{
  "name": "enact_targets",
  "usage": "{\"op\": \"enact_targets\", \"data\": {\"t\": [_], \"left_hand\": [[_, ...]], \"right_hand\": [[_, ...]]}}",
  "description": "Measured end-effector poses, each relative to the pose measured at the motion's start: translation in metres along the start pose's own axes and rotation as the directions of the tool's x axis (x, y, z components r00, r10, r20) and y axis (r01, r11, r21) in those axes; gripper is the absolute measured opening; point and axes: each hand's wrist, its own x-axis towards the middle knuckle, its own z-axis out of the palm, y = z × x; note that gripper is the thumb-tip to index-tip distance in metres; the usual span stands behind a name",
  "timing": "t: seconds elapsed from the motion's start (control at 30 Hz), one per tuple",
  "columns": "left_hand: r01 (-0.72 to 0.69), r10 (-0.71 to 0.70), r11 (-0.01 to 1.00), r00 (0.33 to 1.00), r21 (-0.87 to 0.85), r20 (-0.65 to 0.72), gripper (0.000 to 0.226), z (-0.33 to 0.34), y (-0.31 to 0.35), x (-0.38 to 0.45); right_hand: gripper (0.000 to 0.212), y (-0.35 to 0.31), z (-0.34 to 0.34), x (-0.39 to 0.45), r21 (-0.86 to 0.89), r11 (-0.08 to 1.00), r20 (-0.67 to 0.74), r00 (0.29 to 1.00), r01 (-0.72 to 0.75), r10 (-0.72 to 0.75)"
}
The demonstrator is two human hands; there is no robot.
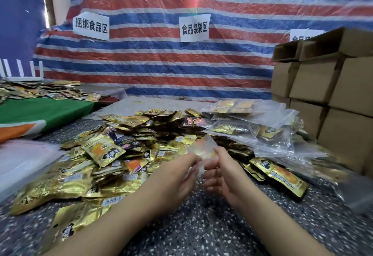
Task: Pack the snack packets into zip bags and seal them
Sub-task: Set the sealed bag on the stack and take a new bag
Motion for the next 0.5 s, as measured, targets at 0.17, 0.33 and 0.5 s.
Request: {"op": "enact_targets", "data": {"t": [0.17, 0.33, 0.5], "left_hand": [[-0.033, 0.028, 0.999, 0.994, 0.043, 0.104, 0.009, 0.000, 0.001, -0.002], [0.056, -0.055, 0.998, 0.993, -0.004, 0.102, 0.040, 0.001, 0.002, -0.003], [0.160, -0.181, 0.963, 0.980, -0.215, -0.084, 0.036, 0.001, 0.002, 0.003]], "right_hand": [[0.024, 0.001, 0.000, -0.001, -0.036, 0.998, -0.034, 0.998, 0.044, -0.045], [0.030, 0.001, -0.001, -0.004, -0.128, 0.960, -0.005, 0.968, 0.250, -0.252], [0.026, 0.007, 0.006, -0.012, -0.449, 0.662, 0.067, 0.761, 0.601, -0.645]]}}
